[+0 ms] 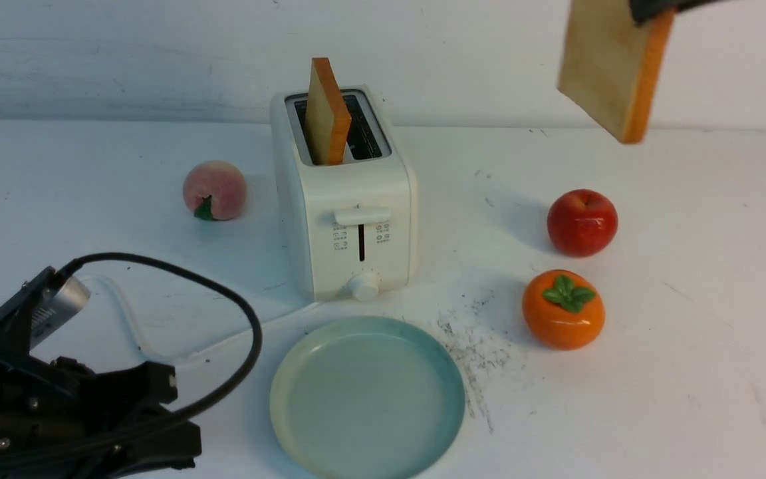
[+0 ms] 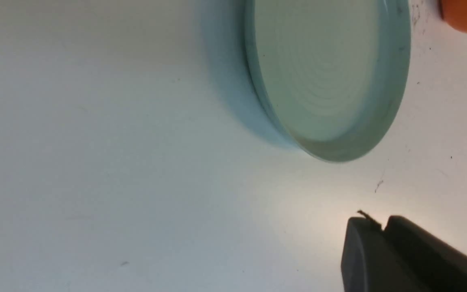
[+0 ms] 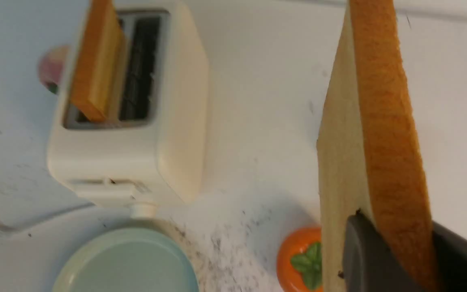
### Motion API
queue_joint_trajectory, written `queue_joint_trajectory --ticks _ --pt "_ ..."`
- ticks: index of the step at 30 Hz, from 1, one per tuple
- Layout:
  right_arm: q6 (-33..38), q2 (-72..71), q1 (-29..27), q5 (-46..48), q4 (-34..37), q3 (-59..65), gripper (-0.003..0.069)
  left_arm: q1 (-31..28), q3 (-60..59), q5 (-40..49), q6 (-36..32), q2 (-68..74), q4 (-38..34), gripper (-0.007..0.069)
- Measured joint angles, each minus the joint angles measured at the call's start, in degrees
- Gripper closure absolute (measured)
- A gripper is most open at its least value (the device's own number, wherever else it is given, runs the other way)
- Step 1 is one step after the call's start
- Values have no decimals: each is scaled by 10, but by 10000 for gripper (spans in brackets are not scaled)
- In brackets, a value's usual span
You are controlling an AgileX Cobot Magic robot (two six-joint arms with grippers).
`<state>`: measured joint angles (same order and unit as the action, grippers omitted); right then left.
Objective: Take toasted bread from bread machine on white table place on plate.
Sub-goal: 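Place the held slice of bread on top of the slice on the plate with the right gripper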
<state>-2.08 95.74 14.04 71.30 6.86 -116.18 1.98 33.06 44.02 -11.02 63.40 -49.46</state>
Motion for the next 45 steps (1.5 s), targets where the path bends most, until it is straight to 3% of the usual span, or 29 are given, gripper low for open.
queue_joint_trajectory --ticks 3,6,7,13,18,25,39,45 --pt "4 -2 -6 5 24 60 550 0 0 -16 0 1 0 571" --pt "39 1 -5 4 94 143 550 0 0 -19 0 1 0 571" --pt "82 6 -3 4 169 193 550 0 0 -19 0 1 0 571" --pt "259 31 17 -9 409 327 550 0 0 -21 0 1 0 568" --pt "381 68 46 -35 514 357 550 0 0 -21 0 1 0 568" --pt "458 120 80 -110 529 358 550 0 0 -21 0 1 0 568" --pt "467 160 80 -145 517 358 528 0 0 -39 -4 1 0 554" --pt "466 161 80 -176 476 358 403 0 0 -61 -4 1 5 551"
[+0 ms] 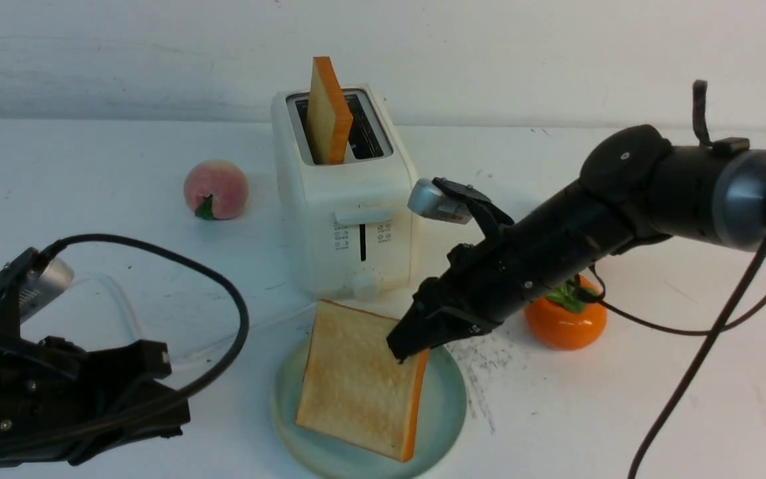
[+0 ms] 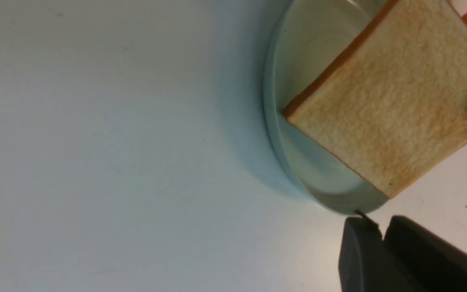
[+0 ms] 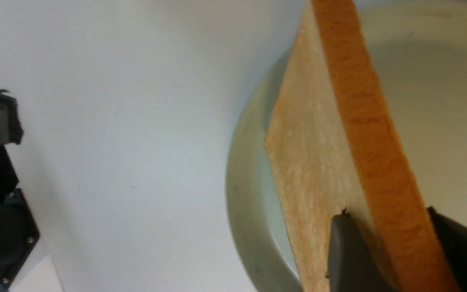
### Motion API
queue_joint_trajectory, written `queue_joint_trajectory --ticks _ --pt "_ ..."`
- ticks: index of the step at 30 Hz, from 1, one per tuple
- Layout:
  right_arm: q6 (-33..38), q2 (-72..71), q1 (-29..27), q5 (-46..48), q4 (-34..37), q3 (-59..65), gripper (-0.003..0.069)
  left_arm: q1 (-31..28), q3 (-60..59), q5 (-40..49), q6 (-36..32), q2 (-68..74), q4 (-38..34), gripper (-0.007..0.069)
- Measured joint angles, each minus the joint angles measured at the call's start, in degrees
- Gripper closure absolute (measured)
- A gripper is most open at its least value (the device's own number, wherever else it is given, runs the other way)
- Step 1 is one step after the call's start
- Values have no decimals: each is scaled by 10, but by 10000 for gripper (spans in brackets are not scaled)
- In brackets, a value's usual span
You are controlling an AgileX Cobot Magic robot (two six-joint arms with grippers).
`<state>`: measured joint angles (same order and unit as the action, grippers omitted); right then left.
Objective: Take toasted bread from bread machine on white table place on plate.
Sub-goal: 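Place the held slice of bread on top of the slice on the plate with the right gripper, then reach for a toast slice standing in the toaster with the left gripper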
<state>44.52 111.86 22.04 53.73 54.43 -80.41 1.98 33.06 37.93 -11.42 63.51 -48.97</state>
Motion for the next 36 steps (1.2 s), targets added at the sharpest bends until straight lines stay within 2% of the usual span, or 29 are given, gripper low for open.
queue_joint_trajectory --ticks 4,6,7,10,14,19,22,25,27,28,32,34,36 --pt "-5 0 0 -20 -20 0 324 0 0 -1 0 0 6 546" --pt "-6 0 0 -34 -43 0 255 0 0 -1 0 0 8 543" --pt "-6 0 0 -35 -43 0 255 0 0 -1 0 0 8 543" --pt "-28 -1 0 -47 -85 0 184 0 0 -1 0 0 10 543" --pt "-82 -12 0 -46 -162 -18 146 0 0 -1 0 0 10 543" --pt "-186 -43 0 -17 -285 -59 152 0 0 -1 0 0 10 542" --pt "-246 -65 -1 35 -359 -90 186 0 1 -4 1 0 2 542" --pt "-271 -78 -1 78 -411 -116 235 0 10 -8 8 0 -15 542" --pt "-299 -94 -1 138 -474 -155 349 0 41 -3 13 0 -40 542" --pt "-308 -99 -1 151 -486 -165 379 0 55 4 15 0 -43 542" --pt "-354 -140 -1 167 -539 -186 600 0 146 81 25 10 -49 540" --pt "-377 -163 -1 170 -544 -186 661 0 191 114 42 18 -48 545" --pt "-398 -199 -1 172 -544 -182 677 0 249 160 65 31 -40 568"
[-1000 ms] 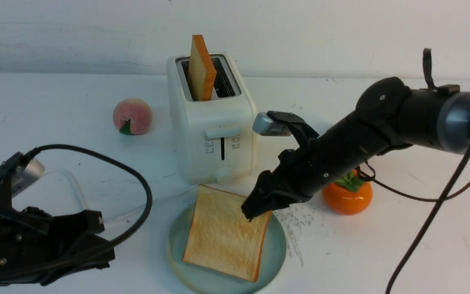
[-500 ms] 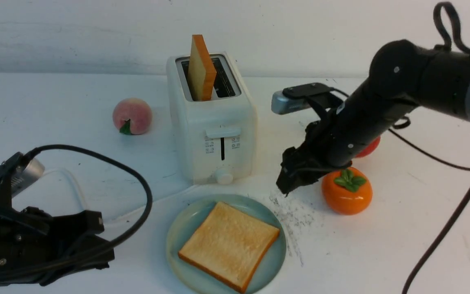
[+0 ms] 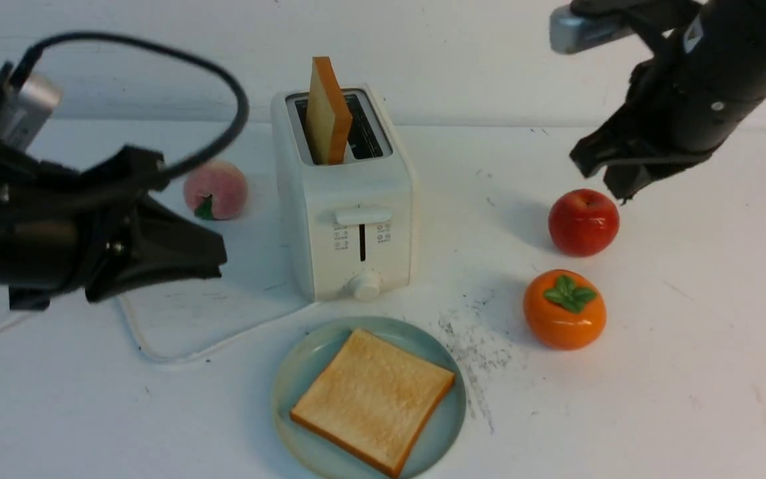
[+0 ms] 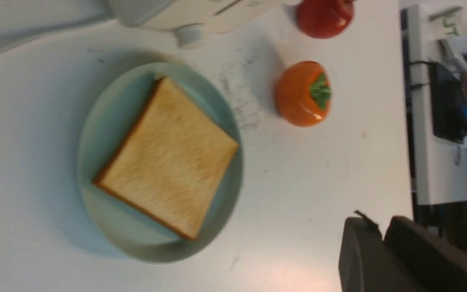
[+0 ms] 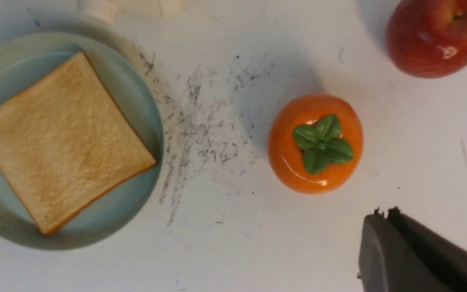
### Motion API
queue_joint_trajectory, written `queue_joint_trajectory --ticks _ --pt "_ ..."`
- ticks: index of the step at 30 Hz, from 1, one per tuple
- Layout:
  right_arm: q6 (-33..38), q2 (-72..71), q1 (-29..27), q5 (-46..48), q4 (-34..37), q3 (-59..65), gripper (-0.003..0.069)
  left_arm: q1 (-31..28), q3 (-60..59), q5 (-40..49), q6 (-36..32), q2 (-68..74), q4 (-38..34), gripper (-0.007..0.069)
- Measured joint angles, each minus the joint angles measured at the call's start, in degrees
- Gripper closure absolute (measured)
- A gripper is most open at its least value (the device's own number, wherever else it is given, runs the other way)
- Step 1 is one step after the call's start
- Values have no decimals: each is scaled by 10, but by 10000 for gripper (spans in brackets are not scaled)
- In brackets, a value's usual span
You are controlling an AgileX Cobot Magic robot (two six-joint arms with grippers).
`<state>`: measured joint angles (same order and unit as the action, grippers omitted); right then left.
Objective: Take toasted bread from bread machine on white table place on plate.
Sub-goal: 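Reach for a toast slice standing in the toaster with the left gripper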
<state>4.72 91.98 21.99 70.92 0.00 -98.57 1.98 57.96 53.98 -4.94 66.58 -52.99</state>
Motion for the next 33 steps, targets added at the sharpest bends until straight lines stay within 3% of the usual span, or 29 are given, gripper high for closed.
queue_joint_trajectory --ticks 4,7,8,11,16,20,21,26,33 --pt "-26 -88 0 4 15 38 678 1 97 78 41 22 74 638" --pt "-29 -147 0 6 28 78 678 1 140 114 97 39 149 638" --pt "-29 -205 0 8 38 123 678 1 168 135 154 54 202 638" --pt "-29 -279 0 9 44 188 676 1 210 160 222 76 264 638" --pt "-29 -392 0 13 45 295 674 12 267 171 268 110 287 638" --pt "-29 -482 0 17 36 369 670 75 282 172 299 156 315 638" --pt "-29 -517 0 17 31 393 669 119 282 172 323 184 332 638" --pt "-29 -606 0 17 21 441 667 217 334 165 383 290 380 638" --pt "-29 -663 0 18 19 459 667 275 524 168 464 387 482 634"
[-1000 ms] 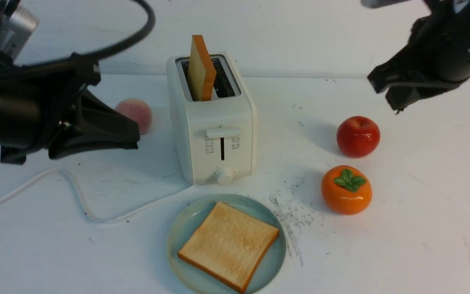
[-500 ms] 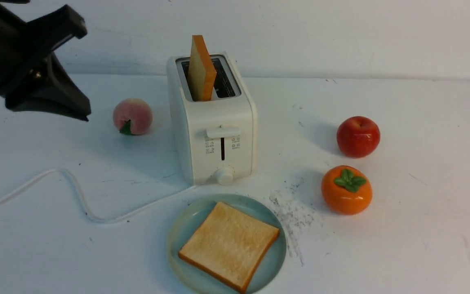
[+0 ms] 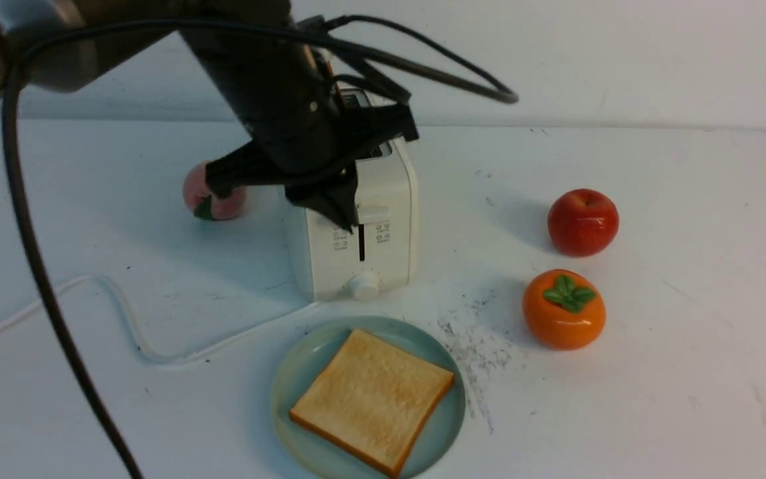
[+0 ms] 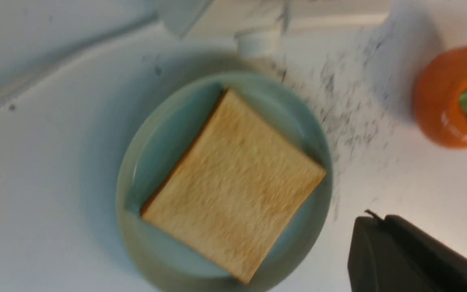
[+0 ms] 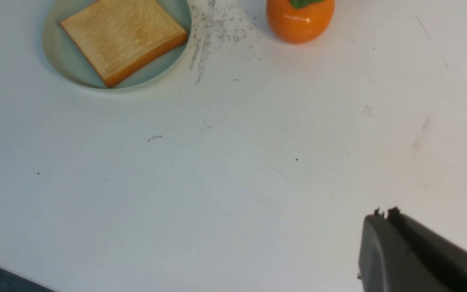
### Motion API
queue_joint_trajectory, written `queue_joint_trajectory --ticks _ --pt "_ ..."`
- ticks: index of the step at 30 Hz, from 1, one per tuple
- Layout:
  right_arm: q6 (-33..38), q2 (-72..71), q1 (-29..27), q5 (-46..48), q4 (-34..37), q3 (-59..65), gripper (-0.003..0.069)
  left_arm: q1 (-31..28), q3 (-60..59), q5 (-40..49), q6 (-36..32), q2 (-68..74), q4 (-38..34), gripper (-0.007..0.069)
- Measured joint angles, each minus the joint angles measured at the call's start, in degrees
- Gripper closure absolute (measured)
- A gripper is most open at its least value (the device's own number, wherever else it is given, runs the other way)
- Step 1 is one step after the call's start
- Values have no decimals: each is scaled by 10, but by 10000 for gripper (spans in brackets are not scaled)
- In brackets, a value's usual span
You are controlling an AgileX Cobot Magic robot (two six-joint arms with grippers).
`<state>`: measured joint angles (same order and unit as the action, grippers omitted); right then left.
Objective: Take toasted bread from bread machine on white table place on plate.
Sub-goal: 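Reach for a toast slice standing in the toaster with the left gripper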
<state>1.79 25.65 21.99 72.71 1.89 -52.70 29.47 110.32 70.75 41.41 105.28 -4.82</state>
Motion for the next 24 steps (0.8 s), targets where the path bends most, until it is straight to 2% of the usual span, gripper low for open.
queue_joint_trajectory --ticks 1,5,8,9,10,11,13,18,19,24 --pt "0 -2 0 0 0 0 667 1 5 0 2 2 0 634" --pt "0 -4 0 0 0 0 667 17 89 -19 31 27 118 595" --pt "0 -4 0 0 0 0 667 21 98 -32 60 35 180 551" --pt "0 -4 0 0 0 0 667 21 98 -33 62 35 180 547" --pt "0 -4 0 -1 0 0 667 22 99 -36 76 44 207 512" --pt "0 -4 0 -1 0 0 667 22 99 -36 79 44 209 507" --pt "0 -4 0 -6 0 1 667 22 99 -41 91 63 230 418" --pt "0 -4 0 -10 0 1 667 22 99 -53 94 85 235 293" --pt "0 -4 0 -12 0 1 667 22 99 -64 94 90 236 247" --pt "0 -4 0 -14 0 1 666 22 99 -96 95 98 242 197"
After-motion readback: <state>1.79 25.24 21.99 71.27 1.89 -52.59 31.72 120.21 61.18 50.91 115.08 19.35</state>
